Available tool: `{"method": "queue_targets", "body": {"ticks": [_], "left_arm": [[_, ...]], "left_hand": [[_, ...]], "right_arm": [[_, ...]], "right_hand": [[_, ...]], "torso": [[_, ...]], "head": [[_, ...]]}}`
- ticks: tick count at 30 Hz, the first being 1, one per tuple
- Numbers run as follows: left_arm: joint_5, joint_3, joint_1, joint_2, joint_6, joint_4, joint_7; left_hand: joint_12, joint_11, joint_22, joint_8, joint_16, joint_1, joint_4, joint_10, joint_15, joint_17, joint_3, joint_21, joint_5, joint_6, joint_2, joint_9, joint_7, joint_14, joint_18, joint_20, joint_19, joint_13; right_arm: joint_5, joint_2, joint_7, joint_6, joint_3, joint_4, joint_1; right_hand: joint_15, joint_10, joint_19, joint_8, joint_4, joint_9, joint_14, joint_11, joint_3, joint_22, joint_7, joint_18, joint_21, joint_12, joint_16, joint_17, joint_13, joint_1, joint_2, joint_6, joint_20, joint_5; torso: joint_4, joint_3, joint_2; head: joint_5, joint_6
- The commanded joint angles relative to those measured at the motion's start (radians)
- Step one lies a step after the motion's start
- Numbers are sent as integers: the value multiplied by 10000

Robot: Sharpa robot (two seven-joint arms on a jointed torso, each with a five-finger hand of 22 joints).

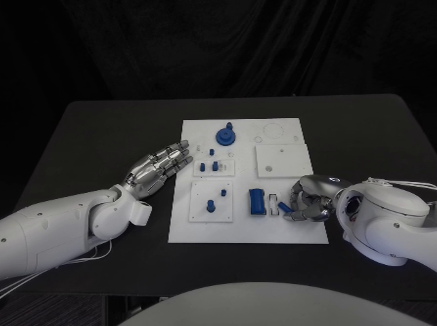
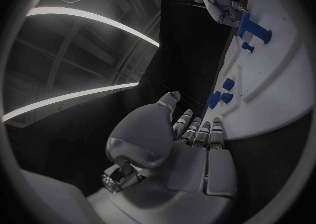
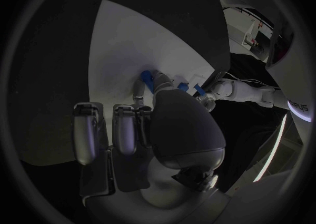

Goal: Assemble the parts on the task board

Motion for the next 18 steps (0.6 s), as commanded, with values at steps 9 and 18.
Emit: {"method": "queue_targets", "body": {"ticks": [9,18], "left_arm": [[-19,-46,-97,15,25,-9,-316],[-19,-46,-104,6,33,-1,-320]], "left_hand": [[68,47,-19,58,-33,-124,-1,22,68,-9,50,-30,54,34,4,9,-7,18,107,60,-12,11],[68,47,-19,58,-33,-124,-1,22,68,-9,50,-30,54,34,4,9,-7,18,107,60,-12,11]], "right_arm": [[-1069,-117,-472,-227,-31,18,-35],[-2328,-15,-509,-25,-30,95,-35]], "right_hand": [[48,1042,881,-227,673,-280,1037,83,720,2499,57,-60,-10,26,29,2635,2629,-658,-215,-46,56,1400],[391,1042,874,-2111,648,-2162,1037,501,1513,2495,552,-58,-23,26,29,2635,2629,-885,-922,-88,370,1599]], "torso": [[-9,4,-5],[-11,5,0]], "head": [[1,-2],[-15,-2]]}}
